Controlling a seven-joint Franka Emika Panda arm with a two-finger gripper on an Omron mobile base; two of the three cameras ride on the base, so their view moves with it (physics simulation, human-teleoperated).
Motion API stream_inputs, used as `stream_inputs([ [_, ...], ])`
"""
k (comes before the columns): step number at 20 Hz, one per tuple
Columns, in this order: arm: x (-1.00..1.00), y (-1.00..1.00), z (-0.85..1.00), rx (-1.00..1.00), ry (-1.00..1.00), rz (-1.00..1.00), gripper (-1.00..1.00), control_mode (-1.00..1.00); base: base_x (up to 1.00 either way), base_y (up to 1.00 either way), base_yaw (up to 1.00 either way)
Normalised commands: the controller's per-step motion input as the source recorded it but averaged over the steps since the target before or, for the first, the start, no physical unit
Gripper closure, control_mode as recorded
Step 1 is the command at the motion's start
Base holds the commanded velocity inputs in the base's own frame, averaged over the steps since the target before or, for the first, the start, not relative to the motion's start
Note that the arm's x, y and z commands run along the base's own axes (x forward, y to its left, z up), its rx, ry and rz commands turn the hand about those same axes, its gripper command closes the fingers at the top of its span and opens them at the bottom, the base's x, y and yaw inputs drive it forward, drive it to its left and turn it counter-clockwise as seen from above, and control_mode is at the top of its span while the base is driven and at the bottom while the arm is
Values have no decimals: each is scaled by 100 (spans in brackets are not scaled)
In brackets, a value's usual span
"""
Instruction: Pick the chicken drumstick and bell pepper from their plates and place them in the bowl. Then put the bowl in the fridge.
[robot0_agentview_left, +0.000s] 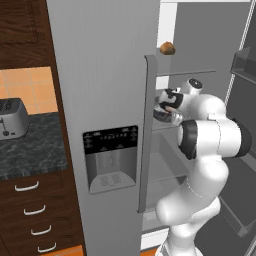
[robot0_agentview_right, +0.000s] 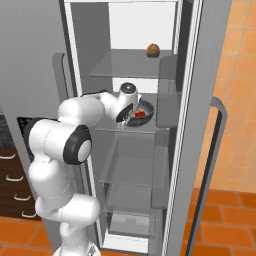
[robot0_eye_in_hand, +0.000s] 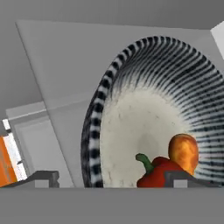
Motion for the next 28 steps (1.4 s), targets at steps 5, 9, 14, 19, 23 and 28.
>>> stream_inputs([
  [5, -54, 3, 33, 10, -26, -29, -100, -100, 0, 0, 0],
  [9, -61, 1, 75, 9, -7, -30, -100, -100, 0, 0, 0],
  [14, -35, 2, 84, 10, -2, -26, -100, -100, 0, 0, 0],
  [19, -56, 0, 56, 18, 0, -23, -100, -100, 0, 0, 0],
  [23, -100, 0, 5, 30, 0, -21, -100, -100, 0, 0, 0],
  [28, -100, 4, 34, 22, 0, -29, -100, -100, 0, 0, 0],
])
